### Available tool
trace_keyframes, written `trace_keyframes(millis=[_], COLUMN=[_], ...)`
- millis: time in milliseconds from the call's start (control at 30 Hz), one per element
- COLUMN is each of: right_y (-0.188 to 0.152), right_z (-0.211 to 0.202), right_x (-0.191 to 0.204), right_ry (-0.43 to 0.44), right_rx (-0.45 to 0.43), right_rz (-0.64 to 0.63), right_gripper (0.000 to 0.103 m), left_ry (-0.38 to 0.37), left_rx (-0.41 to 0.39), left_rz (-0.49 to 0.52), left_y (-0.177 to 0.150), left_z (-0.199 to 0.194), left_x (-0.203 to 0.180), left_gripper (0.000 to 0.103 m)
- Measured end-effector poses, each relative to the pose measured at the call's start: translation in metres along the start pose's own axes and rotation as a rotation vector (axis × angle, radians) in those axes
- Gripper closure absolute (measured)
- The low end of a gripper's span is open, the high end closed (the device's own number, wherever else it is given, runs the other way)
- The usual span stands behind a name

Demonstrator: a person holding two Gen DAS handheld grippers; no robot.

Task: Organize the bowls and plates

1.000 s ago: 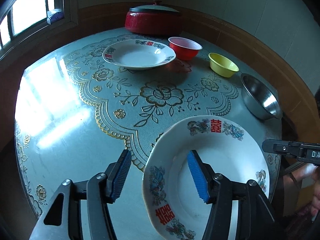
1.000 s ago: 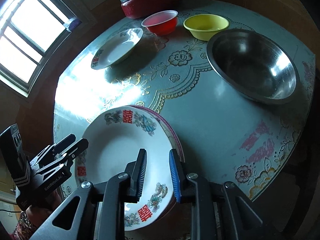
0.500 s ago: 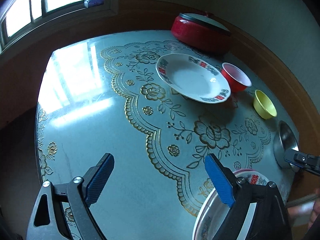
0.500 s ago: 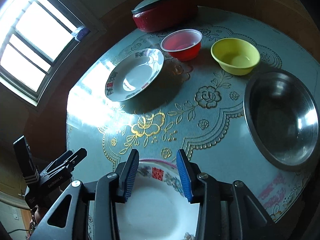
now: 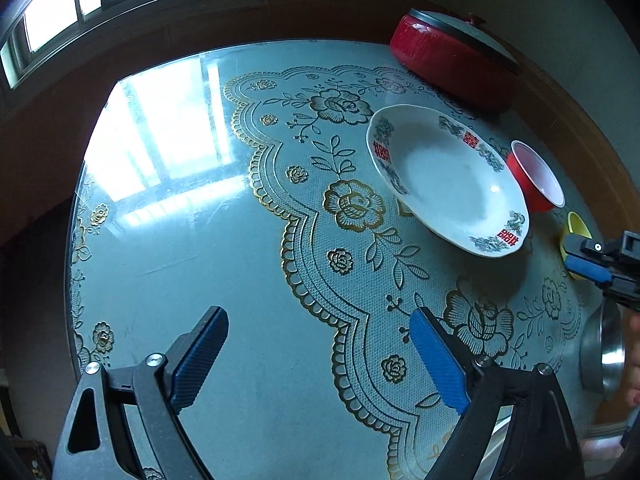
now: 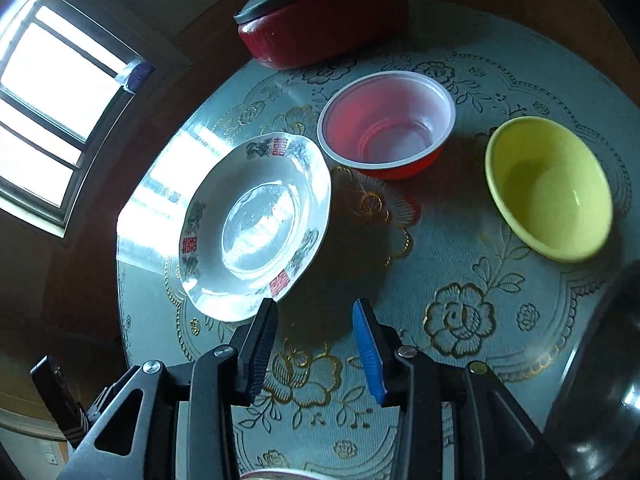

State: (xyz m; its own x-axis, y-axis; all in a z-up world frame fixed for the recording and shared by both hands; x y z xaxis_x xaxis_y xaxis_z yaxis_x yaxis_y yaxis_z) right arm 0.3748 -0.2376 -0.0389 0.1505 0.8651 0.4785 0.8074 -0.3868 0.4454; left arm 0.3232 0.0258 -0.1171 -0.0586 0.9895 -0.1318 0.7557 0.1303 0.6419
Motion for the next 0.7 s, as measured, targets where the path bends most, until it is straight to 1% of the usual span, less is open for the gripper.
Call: trace_keyframes(millis=[133, 233, 333, 433, 533, 567, 600, 633, 700], right_y=[0.016, 0.025, 0.032, 0.034, 0.034, 0.033, 0.032, 0.029, 0.028], right_z=[0.031, 0.049, 0.065, 0.078, 0.087, 0.09, 0.093, 0.094, 0.093], right_x=[-0.004, -0.001, -0.001, 0.0, 0.001, 0.002, 0.003, 0.004, 0.008], right_ry=[-0.02, -0.039, -0.062, -0.049, -0.037, -0.03, -0.033, -0.044, -0.059], right_rx=[0.02, 0.03, 0.038, 0.051, 0.057, 0.057, 0.06, 0.073, 0.066], right_rz=[0.028, 0.011, 0.013, 0.023, 0.025, 0.022, 0.013, -0.005, -0.053], right_gripper=[0.064, 0.064, 0.064, 0.064, 0.064, 0.066, 0.074, 0.078, 0.078], left_ry=[-0.001, 0.0, -0.011, -0.022, -0.013, -0.009, -0.008, -0.008, -0.001], left_rx=[0.014, 0.014, 0.009, 0.0, -0.011, -0.013, -0.013, -0.014, -0.016], left_rz=[-0.013, -0.016, -0.046, -0.075, -0.087, -0.09, -0.094, -0.098, -0.098], left_y=[0.003, 0.006, 0.01, 0.016, 0.02, 0.021, 0.021, 0.022, 0.022], left_z=[0.013, 0.021, 0.025, 0.026, 0.027, 0.028, 0.028, 0.029, 0.029], left_x=[-0.001, -0.002, -0.001, 0.002, 0.006, 0.008, 0.009, 0.01, 0.011], left_gripper=[0.01, 0.01, 0.01, 0.01, 0.01, 0.01, 0.01, 0.01, 0.01])
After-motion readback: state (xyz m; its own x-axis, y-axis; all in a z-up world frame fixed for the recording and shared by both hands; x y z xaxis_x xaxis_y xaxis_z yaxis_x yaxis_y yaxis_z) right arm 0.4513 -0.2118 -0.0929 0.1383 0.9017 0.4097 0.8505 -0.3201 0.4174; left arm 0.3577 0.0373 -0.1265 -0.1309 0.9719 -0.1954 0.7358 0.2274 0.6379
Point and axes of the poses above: each gripper's, at about its wrist camera, not at the fingertips, and z roughly the way its jaws point, x to its left, y to its top, the point moved 5 cm from there along z, roughly the way its jaws point, and after that the axes turned 13 degrees about -x, right-handed, at the moved point
